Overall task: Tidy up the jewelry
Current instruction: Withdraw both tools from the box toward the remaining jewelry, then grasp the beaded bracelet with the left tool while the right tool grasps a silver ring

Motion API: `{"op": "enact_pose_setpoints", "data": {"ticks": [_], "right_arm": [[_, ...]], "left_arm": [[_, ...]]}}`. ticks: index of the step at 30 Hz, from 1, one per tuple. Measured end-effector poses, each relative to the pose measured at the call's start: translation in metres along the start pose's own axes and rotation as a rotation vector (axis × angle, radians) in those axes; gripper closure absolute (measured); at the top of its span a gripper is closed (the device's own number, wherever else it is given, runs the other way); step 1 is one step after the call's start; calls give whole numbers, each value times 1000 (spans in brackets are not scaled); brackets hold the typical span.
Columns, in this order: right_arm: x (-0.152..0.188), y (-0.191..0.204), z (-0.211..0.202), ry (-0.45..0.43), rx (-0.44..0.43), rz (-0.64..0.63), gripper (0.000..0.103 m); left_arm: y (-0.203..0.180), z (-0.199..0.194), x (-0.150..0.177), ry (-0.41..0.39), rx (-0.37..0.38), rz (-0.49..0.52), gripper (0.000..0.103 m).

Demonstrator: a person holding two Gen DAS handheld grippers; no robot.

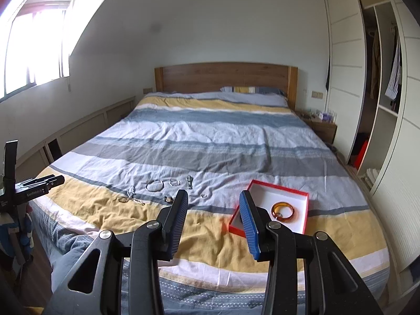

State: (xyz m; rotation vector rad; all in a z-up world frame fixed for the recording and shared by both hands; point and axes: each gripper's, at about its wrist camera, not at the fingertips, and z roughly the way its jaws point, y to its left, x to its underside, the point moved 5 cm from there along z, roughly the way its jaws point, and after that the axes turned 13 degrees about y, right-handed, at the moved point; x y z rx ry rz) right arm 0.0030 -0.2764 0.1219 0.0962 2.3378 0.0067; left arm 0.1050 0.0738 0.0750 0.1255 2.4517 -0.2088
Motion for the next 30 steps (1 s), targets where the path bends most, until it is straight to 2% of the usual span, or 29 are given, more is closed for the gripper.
{"op": "enact_pose_setpoints", "data": {"ticks": [6, 11, 20, 30], "right_arm": [[2, -1, 48, 50, -12, 8, 63], [1, 5, 100, 121, -29, -11, 63], [-4, 19, 210, 258, -87, -42, 65], [-17, 24, 308, 349, -140, -46, 65]], "left_arm": [[13, 50, 9, 68, -8, -44, 54], [8, 92, 16, 129, 1, -34, 54], [-38, 177, 6, 255, 121, 29, 54], [-98, 263, -24, 332, 233, 76, 54]]}}
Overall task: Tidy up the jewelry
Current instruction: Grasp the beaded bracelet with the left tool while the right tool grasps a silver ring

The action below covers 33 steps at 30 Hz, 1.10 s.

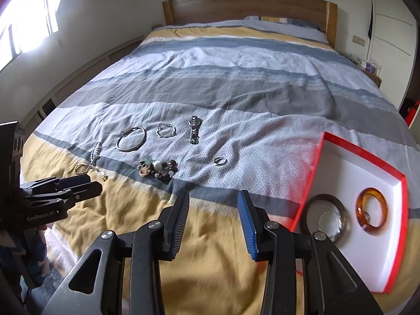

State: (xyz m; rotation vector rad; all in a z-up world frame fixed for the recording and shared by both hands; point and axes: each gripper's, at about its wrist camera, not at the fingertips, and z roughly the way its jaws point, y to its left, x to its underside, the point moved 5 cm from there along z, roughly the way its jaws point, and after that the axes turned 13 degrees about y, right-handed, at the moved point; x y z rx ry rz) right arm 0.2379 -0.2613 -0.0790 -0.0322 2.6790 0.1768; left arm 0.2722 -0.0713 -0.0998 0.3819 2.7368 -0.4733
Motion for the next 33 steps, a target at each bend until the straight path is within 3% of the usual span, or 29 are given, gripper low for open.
{"op": "enact_pose_setpoints", "data": {"ticks": [11, 16, 28, 31, 33], "right_arm": [[-34, -10, 49, 27, -31, 11, 65], [-42, -10, 64, 41, -41, 10, 65], [-52, -8, 102, 81, -45, 10, 65], [-54, -9, 109, 82, -42, 14, 65], [-56, -10, 114, 84, -37, 16, 72]], "left_arm": [[-10, 59, -45, 44, 23, 24, 54], [-11, 81, -49, 80, 32, 52, 54], [-9, 97, -51, 45, 31, 91, 56], [-5, 97, -51, 30, 34, 82, 66], [0, 98, -51, 25, 45, 61, 78]]}}
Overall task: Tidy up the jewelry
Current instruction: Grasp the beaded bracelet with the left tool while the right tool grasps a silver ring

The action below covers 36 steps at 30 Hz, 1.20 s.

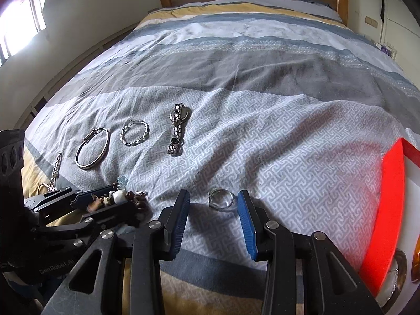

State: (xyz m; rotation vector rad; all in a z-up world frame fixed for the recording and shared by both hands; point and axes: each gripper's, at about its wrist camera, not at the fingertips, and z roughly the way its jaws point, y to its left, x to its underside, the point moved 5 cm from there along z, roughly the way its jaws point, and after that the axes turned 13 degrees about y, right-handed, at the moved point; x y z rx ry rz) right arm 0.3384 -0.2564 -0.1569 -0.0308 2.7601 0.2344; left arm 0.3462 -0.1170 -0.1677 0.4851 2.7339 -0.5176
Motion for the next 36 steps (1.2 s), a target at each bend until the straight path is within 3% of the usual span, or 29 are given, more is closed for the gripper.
{"op": "enact_pose_setpoints", "data": {"ticks": [2, 10, 25, 31, 36], "right_arm": [[0, -2, 4, 4, 1, 2, 83], [8, 3, -9, -37, -23, 1, 84], [39, 18, -112, -172, -37, -14, 84], [61, -1, -151, -220, -17, 22, 84], [84, -42, -175, -242, 19, 76, 84]], "left_arm": [[5, 0, 0, -1, -3, -15, 85], [1, -12, 4, -23, -5, -15, 86], [-24, -92, 24, -105, -30, -26, 86], [-51, -125, 28, -141, -27, 14, 86], [-92, -134, 24, -148, -9, 74, 86]]}}
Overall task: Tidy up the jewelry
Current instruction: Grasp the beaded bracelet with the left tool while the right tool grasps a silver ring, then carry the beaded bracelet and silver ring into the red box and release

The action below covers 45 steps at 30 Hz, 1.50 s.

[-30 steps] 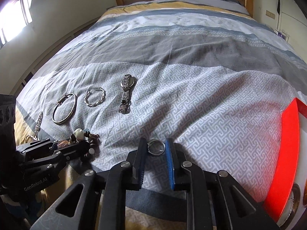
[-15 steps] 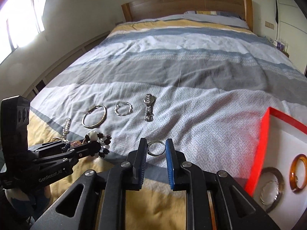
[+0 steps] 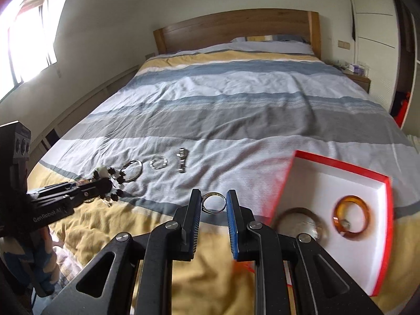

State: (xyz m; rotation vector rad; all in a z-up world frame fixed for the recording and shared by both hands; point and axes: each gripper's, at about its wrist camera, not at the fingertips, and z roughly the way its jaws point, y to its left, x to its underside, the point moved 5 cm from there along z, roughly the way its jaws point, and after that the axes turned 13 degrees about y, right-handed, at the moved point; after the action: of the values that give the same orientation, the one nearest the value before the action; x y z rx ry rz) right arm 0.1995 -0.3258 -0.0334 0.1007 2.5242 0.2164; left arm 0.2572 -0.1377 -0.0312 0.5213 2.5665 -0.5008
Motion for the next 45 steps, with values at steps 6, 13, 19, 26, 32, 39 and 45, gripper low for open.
{"op": "enact_pose_setpoints", "data": {"ticks": [6, 13, 19, 26, 32, 39, 45], "right_arm": [[23, -67, -11, 22, 75, 71, 84], [50, -133, 0, 81, 135, 127, 84], [68, -160, 23, 140, 130, 145, 84], [76, -169, 45, 194, 109, 133, 84], [76, -169, 49, 215, 113, 100, 83], [81, -164, 53, 272, 138, 40, 83], [82, -165, 50, 294, 149, 42, 82]], "left_arm": [[-62, 22, -7, 32, 54, 81, 86], [-137, 70, -2, 119, 124, 184, 86], [-183, 112, 7, 197, 150, 251, 86], [-196, 150, 16, 276, 133, 267, 86], [-190, 168, 28, 336, 126, 252, 86], [-183, 169, 31, 347, 132, 235, 85], [-176, 168, 28, 358, 126, 203, 85]]}}
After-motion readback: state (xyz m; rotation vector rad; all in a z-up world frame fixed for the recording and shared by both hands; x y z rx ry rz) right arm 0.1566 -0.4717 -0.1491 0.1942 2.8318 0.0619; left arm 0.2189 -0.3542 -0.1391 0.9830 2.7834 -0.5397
